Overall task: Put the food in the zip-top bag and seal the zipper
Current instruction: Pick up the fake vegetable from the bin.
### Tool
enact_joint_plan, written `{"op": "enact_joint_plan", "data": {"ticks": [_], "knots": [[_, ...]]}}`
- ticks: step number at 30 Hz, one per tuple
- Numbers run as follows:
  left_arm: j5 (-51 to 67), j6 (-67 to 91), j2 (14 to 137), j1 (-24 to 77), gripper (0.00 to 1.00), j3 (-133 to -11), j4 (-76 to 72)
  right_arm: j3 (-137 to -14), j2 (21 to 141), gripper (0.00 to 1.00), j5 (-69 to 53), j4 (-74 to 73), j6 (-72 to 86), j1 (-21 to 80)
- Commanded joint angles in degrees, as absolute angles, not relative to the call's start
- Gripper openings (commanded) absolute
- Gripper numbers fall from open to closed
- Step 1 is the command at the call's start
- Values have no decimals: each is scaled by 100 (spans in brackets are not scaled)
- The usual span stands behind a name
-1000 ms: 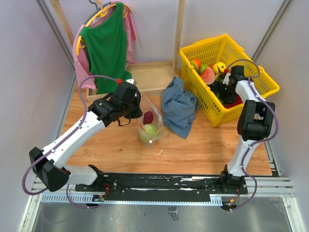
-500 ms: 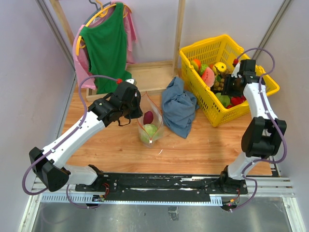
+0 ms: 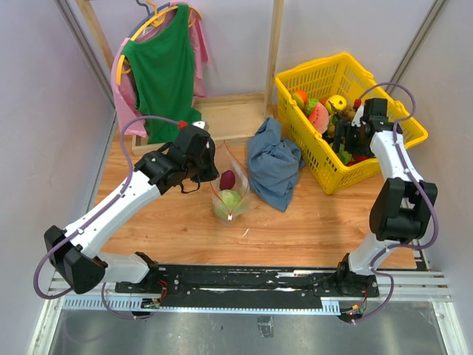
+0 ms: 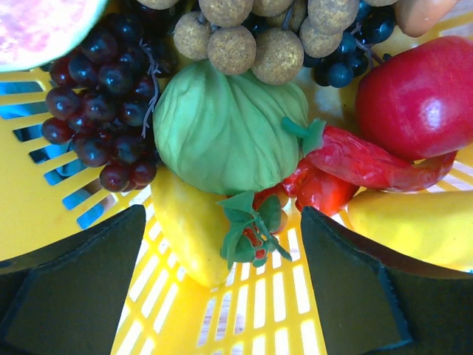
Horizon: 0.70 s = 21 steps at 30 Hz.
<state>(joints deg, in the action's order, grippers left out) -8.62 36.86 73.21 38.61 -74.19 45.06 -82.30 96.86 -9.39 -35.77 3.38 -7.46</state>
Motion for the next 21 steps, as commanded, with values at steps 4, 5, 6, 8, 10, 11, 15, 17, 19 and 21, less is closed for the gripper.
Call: {"op": "enact_joint_plan", "data": {"ticks": [4, 5, 6, 8, 10, 11, 15, 17, 19, 21], "knots": [[-821, 3740, 7189, 3805, 0, -7380, 4342, -8351, 10318, 90, -704, -3226, 389, -741], [-821, 3742, 7189, 3806, 0, -7374, 4342, -8356, 10413, 90, -710, -3162, 387, -739], [-818, 3744, 7183, 3806, 0, -7376, 4342, -8375, 10528, 90, -735, -3134, 392, -737], [-817, 3736, 7181, 3805, 0, -7395, 4348, -8410, 10634, 87, -760, -3111, 388, -732], [-817, 3726, 7181, 3805, 0, -7450, 4383, -8387, 10612, 78, -713, -3084, 356, -723], [-811, 3727, 7181, 3806, 0, -7473, 4389, -8347, 10552, 71, -691, -3029, 341, -717], [-783, 3697, 7191, 3806, 0, -7537, 4351, -8272, 10303, 39, -668, -3010, 246, -721], [-798, 3692, 7223, 3805, 0, -7603, 4410, -8234, 10133, 25, -651, -2982, 229, -720], [-808, 3691, 7197, 3801, 0, -7580, 4398, -8171, 9988, 15, -690, -2896, 222, -720], [-815, 3700, 7173, 3806, 0, -7543, 4365, -8129, 9887, 7, -707, -2862, 213, -721]]}}
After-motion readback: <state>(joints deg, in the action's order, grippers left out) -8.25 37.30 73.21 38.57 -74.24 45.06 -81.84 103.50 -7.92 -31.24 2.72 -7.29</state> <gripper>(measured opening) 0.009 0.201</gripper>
